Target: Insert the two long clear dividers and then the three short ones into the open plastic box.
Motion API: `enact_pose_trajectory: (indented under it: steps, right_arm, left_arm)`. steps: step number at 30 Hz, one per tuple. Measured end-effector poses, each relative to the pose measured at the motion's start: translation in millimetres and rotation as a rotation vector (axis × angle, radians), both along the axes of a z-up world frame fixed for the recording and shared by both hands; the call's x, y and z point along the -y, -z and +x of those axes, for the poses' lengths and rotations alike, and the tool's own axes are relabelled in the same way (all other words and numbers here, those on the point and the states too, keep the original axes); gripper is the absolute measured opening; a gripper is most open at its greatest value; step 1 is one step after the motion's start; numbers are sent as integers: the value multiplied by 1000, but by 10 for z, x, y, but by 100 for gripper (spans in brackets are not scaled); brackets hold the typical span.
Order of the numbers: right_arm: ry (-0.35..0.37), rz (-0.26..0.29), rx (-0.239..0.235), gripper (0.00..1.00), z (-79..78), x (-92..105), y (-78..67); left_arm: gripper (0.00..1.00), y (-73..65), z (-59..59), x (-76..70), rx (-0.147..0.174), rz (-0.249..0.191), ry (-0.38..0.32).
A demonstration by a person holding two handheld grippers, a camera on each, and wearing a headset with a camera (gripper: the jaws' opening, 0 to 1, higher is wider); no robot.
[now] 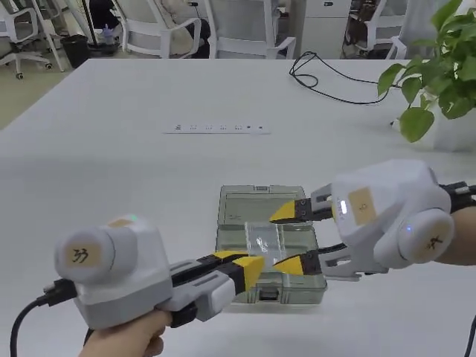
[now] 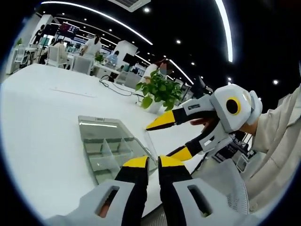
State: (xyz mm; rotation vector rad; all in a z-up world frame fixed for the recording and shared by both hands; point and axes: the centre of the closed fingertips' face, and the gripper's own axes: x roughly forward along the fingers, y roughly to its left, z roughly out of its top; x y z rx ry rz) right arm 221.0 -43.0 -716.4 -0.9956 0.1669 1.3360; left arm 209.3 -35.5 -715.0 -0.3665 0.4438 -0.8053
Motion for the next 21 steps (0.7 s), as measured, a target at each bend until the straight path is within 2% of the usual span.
enact_pose_trajectory:
  steps: [5,8,9,10,11,21]
  right_arm:
    - [3,-1,10,32,7,-29,-4]
    - [12,6,10,32,9,-46,-19]
    - [16,7,11,32,8,-50,-24]
    - [19,9,13,32,8,-55,-26]
    - [26,9,9,33,10,-54,-20]
    - [38,19,8,33,-11,-67,-22]
  left_arm:
    - [0,-15,-10,-13,-24,-32,-1]
    - [0,-23,-9,-38,-78,-81,-23]
    - [0,-20,-6,-47,-113,-110,-34]
    - [0,-21,-3,-51,-134,-128,-40]
    - [0,-9,0,-57,-145,-132,-38]
    - [0,-14,-21,-67,-188,-134,-45]
